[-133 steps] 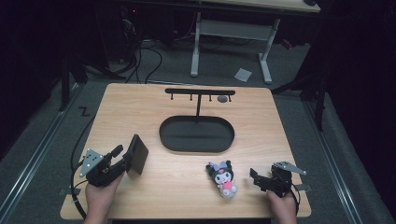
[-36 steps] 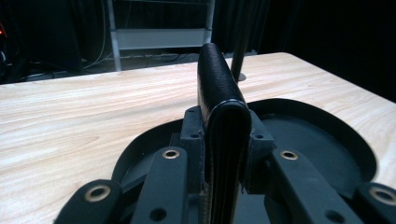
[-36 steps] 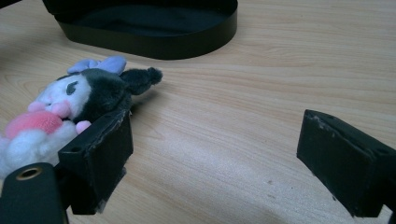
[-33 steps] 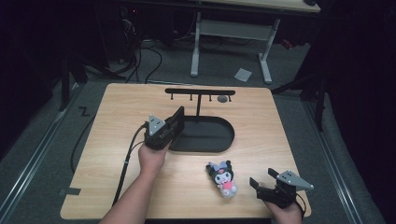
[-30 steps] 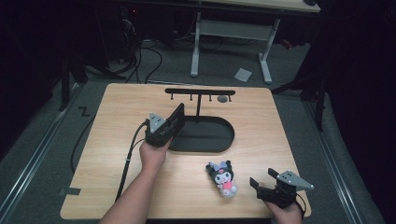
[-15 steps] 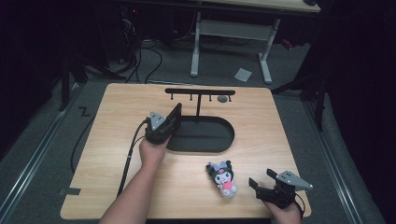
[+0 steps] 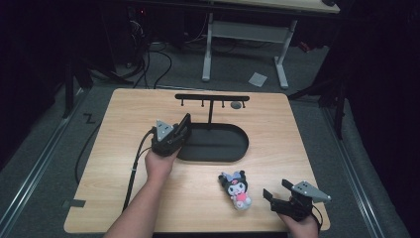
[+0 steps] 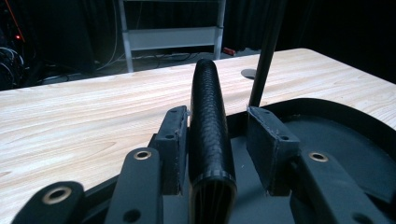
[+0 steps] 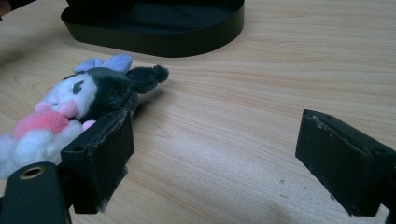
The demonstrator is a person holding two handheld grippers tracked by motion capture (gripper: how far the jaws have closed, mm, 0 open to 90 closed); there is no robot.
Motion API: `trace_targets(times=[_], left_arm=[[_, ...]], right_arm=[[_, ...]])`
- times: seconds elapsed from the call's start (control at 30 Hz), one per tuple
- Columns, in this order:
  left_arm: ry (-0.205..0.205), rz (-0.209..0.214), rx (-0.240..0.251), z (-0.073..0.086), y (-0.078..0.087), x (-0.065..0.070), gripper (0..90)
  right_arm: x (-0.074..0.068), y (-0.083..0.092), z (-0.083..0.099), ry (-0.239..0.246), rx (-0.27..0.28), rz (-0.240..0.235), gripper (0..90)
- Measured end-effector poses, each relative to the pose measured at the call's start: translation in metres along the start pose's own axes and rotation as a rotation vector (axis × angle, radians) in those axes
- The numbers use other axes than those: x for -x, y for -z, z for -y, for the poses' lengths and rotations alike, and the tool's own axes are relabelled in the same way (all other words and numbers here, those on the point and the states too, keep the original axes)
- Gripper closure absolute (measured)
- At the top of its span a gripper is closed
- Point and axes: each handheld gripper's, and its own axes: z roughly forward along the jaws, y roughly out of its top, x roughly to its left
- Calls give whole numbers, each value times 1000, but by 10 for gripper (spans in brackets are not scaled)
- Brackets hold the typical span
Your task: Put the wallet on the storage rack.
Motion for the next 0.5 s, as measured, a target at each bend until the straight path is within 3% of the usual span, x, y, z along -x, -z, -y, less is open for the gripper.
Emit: trace_targets(times=[0.2, 0.37, 0.5], left_arm=[[15, 12, 15, 1, 14, -2, 591], [25, 25, 20, 1, 18, -2, 676], [16, 55, 25, 2, 15, 9, 738]], right_arm=[[-1, 0, 0, 5, 0, 0, 117], [-3, -1, -1, 7, -2, -3, 117], [-4, -2, -1, 6, -5, -5, 117]])
